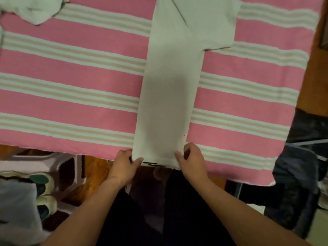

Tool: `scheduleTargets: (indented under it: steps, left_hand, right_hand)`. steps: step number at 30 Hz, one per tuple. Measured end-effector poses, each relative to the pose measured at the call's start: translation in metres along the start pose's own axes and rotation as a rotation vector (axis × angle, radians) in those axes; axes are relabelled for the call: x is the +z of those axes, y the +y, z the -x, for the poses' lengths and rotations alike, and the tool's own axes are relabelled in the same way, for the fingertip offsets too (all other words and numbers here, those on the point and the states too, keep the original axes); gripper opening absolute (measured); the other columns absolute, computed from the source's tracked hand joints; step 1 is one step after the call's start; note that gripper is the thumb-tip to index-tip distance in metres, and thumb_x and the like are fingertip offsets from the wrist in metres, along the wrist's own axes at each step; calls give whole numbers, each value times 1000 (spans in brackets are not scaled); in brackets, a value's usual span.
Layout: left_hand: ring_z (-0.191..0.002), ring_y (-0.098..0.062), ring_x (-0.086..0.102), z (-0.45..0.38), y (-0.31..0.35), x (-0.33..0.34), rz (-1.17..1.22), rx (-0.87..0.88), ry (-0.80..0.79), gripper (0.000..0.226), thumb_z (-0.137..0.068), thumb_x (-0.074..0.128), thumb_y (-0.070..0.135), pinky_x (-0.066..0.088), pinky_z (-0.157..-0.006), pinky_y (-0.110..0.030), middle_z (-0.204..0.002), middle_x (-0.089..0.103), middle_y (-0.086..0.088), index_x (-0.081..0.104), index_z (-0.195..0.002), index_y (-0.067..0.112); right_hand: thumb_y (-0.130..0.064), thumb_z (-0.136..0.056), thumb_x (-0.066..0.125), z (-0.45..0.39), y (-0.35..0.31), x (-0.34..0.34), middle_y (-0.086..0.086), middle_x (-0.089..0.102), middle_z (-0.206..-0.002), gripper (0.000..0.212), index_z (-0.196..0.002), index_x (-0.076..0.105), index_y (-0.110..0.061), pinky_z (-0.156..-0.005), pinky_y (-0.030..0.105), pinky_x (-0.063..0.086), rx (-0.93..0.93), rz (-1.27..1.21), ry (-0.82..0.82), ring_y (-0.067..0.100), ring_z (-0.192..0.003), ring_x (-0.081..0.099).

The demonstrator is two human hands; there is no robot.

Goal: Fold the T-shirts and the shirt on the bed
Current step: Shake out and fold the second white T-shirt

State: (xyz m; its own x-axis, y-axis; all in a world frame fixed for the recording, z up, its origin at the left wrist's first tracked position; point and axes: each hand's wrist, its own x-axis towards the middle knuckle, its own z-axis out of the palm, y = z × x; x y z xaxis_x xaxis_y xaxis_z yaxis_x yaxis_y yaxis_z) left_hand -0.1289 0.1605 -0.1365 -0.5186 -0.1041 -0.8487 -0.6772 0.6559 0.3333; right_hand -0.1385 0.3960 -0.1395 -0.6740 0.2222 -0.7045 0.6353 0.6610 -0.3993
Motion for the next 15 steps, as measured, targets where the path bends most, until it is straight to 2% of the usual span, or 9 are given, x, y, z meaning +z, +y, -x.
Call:
scheduleTargets:
  steps: [3,5,7,9,10,12,15]
  left_hand:
    - [-97,-15,63,4,-10,-5,161,1,-96,17,-100,63,29,49,-82,-28,-109,65,5,63,-116,22]
    - [-95,-17,63,3,-18,-9,49,24,-98,9,-100,63,28,51,-82,-31,-106,67,3,62,-106,21]
    - [-89,-17,64,-1,-29,-13,-102,33,-95,10,-100,62,28,56,-84,-37,-100,67,0,61,-96,19]
    - [-80,-16,62,0,-34,-19,-217,57,-77,13,-98,63,30,57,-76,-40,-93,66,-1,54,-95,21]
    - [-81,-16,62,1,-36,-21,-285,134,-26,18,-96,66,32,57,-73,-39,-94,64,0,51,-99,21]
    - [-88,-19,61,3,-40,-20,-442,409,99,33,-89,72,34,56,-71,-39,-104,59,0,51,-111,20]
    - [-93,-23,57,-1,-41,-15,-683,716,144,36,-84,75,32,54,-79,-40,-109,55,-4,53,-109,18]
  right_hand:
    - [-42,-93,66,14,7,24,1,57,-88,27,-87,55,-17,-69,37,52,112,196,15,20,-76,57]
    - [-36,-96,63,17,3,30,3,60,-84,24,-87,56,-14,-61,31,46,197,179,13,20,-73,58]
    - [-29,-96,64,22,-4,32,1,58,-80,21,-86,54,-14,-55,28,41,261,49,80,20,-72,58]
    - [-27,-93,67,27,-6,33,-1,58,-84,18,-87,52,-19,-61,33,49,265,-56,226,18,-75,60]
    - [-28,-93,68,30,-6,35,-2,58,-86,19,-86,52,-22,-64,35,53,242,-63,268,17,-75,60]
    - [-29,-93,68,32,-4,37,-2,58,-87,18,-87,53,-23,-64,35,53,208,-38,235,15,-75,59]
    - [-32,-95,67,30,1,36,1,59,-89,17,-89,56,-20,-56,26,39,201,37,167,14,-73,55]
